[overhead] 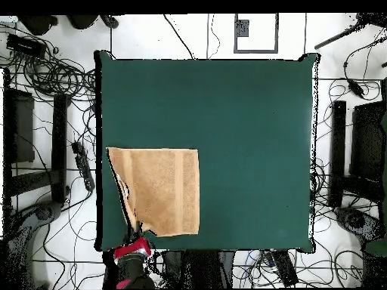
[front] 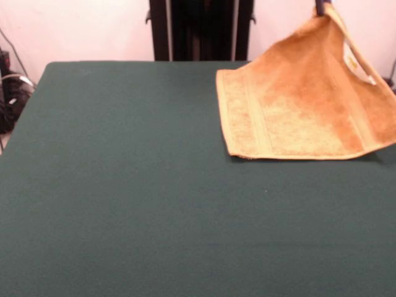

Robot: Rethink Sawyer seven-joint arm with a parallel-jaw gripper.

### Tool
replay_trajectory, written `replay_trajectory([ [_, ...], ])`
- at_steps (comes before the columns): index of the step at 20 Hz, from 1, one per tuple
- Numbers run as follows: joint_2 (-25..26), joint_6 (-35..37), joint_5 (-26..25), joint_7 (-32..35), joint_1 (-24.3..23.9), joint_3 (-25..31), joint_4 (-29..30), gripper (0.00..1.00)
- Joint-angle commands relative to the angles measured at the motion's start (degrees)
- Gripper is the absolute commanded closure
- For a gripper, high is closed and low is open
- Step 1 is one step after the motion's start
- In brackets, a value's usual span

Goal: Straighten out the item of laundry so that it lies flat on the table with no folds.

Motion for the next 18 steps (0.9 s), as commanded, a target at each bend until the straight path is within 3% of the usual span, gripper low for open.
replay_trajectory([
  [1, -0.9, 8.8, -4.3, -6.2, 3.1, -0.9, -1.8, 0.0],
  [4, -2.2, 9.1, -5.6, -6.0, 3.1, -1.2, -1.7, 0.0],
  [7, 2.8, 0.5, 0.8, -8.7, 5.8, -6.0, 0.3, 0.0],
  [9, 3.9, -1.9, 2.0, -8.8, 6.5, -6.9, 1.3, 0.0],
  [18, 4.9, -3.0, 1.6, -6.6, 8.4, -8.7, 1.9, 0.0],
])
